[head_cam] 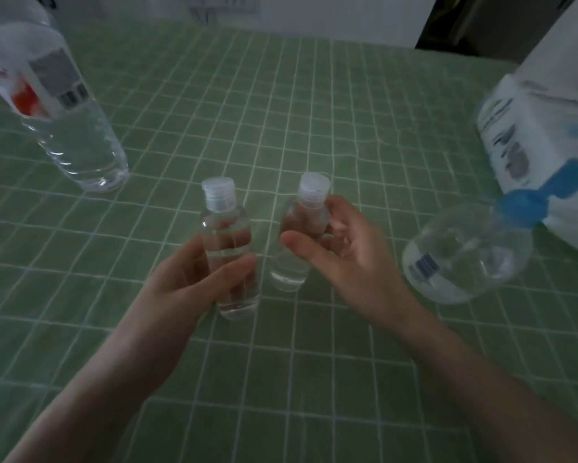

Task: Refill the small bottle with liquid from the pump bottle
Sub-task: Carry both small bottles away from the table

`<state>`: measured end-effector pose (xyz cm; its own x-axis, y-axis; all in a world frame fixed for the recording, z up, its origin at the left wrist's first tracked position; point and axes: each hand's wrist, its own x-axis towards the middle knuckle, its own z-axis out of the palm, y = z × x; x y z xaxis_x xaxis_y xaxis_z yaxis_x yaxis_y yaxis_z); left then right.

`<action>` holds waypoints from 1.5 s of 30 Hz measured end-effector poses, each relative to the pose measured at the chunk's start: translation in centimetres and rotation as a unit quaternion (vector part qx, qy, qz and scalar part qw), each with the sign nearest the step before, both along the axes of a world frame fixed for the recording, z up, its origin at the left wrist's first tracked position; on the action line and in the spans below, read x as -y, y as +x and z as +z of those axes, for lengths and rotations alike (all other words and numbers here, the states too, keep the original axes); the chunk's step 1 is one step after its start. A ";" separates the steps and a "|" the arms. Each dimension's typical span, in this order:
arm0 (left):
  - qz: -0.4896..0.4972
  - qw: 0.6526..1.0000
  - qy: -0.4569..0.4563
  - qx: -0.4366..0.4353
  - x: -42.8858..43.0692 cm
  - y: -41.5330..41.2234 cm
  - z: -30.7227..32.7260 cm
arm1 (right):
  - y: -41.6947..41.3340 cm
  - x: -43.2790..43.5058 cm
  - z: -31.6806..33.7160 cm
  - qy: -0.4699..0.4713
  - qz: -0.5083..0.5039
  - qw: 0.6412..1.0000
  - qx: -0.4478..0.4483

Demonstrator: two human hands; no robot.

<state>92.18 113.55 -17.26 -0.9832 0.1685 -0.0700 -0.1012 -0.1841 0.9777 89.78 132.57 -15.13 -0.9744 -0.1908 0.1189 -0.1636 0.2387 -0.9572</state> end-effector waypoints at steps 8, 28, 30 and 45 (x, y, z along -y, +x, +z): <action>0.036 0.991 0.025 0.126 0.2 0.0 5.7 | -0.2 -0.3 6.1 -0.073 -0.019 0.991 0.113; 0.071 0.967 0.025 0.245 0.1 12.2 11.6 | 12.7 -3.8 11.2 -0.126 -0.155 0.937 0.288; 0.077 0.965 0.020 0.248 -0.2 12.5 11.4 | 12.7 -4.0 10.7 -0.127 -0.141 0.936 0.296; 0.281 0.917 0.036 0.281 -2.4 17.5 12.1 | 10.7 -2.8 10.5 -0.111 0.037 0.944 0.309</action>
<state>109.66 115.97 -5.11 -0.7281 -0.3291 -0.6013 -0.4551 -0.4239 0.7831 100.43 135.36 -4.66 -0.8558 -0.2989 -0.4222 0.4334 0.0310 -0.9006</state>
